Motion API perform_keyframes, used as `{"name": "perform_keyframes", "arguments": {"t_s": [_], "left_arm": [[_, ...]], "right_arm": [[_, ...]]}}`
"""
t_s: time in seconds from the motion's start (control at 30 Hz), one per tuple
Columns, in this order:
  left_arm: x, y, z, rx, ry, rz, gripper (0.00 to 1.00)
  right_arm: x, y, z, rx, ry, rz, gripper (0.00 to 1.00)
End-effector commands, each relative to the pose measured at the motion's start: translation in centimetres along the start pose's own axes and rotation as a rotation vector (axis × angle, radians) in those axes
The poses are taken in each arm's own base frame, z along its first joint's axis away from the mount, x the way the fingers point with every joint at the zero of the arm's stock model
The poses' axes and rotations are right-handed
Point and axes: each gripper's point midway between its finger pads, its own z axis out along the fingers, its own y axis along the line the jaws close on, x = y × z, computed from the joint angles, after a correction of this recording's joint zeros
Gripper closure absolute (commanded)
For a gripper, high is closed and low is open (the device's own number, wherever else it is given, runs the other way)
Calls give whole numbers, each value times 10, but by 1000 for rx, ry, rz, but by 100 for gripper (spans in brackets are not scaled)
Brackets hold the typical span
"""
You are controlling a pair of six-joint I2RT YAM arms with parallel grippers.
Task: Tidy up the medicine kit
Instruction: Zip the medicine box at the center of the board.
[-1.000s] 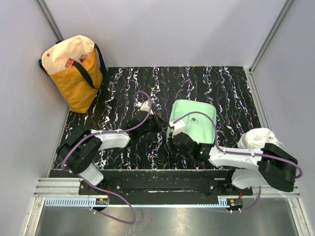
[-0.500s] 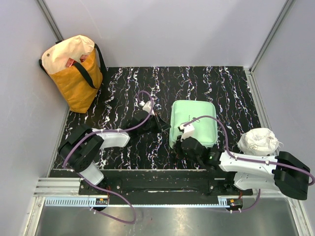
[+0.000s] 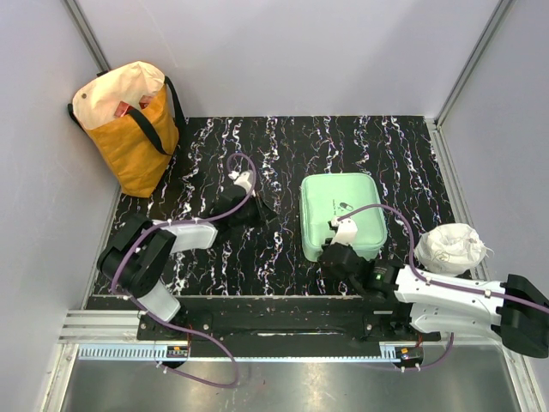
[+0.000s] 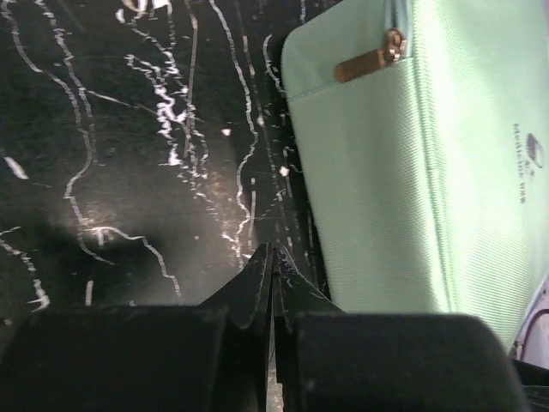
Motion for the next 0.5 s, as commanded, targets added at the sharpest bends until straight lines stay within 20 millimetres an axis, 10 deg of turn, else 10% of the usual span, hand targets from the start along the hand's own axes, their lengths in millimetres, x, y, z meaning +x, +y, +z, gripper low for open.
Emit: {"name": "perform_keyframes", "arguments": {"t_s": [0.0, 0.2, 0.47], "left_arm": [[-11, -9, -12, 56, -29, 52, 100], [-17, -59, -25, 250, -35, -65, 45], [-14, -109, 3, 378, -15, -90, 25]], "right_arm": [[-13, 1, -5, 6, -24, -53, 100], [-16, 19, -2, -78, -33, -92, 100], [-17, 22, -1, -88, -35, -95, 100]]}}
